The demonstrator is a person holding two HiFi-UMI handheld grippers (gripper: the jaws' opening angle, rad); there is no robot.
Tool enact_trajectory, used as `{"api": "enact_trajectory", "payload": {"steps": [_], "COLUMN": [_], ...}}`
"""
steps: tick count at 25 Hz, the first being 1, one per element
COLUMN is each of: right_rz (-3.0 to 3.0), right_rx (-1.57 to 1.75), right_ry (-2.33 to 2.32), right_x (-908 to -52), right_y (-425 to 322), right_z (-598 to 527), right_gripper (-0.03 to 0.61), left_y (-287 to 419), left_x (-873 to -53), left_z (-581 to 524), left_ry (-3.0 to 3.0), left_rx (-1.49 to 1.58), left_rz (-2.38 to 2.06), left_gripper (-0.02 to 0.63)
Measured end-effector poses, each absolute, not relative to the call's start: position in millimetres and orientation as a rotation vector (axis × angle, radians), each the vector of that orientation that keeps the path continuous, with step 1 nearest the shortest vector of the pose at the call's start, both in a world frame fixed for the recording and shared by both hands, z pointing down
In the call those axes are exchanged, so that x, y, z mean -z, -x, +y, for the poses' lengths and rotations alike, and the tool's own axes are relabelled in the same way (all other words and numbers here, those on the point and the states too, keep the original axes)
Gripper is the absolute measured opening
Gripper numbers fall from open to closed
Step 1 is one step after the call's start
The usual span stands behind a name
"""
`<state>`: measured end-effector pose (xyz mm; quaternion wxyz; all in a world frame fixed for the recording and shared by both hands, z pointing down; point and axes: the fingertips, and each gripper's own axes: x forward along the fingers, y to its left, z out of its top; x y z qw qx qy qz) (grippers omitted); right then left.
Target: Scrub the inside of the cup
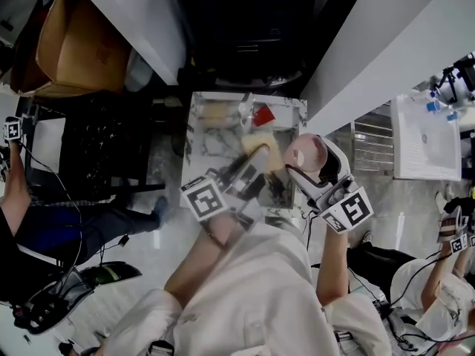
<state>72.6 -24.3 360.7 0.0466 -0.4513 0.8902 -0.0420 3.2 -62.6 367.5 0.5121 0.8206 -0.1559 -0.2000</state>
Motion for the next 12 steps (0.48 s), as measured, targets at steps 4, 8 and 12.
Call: {"api": "enact_trajectory", "payload": {"steps": [4,8,12], "right_rz": [2.678,2.657,2.648], "right_rx": [0.118,0.121,0.118], "right_ry": [1.453,1.516,1.558], "right_x": [-362,-365,-367], "right_y": [-80,-84,-83], "right_z": [-19,-15,-15], "right_gripper": [0.368,0.367,0.367], "left_y": [-8,-13,-14], "left_x": [-369,-369,-369], "left_z": [-60,-57,-57], "left_ry": [-1.965,-1.970,-1.976], "left_rx": [0.467,0.446,0.430], "left_rz": [-0.358,-0.331,-0.308], "left_gripper": [0.023,0.023,0.023]}}
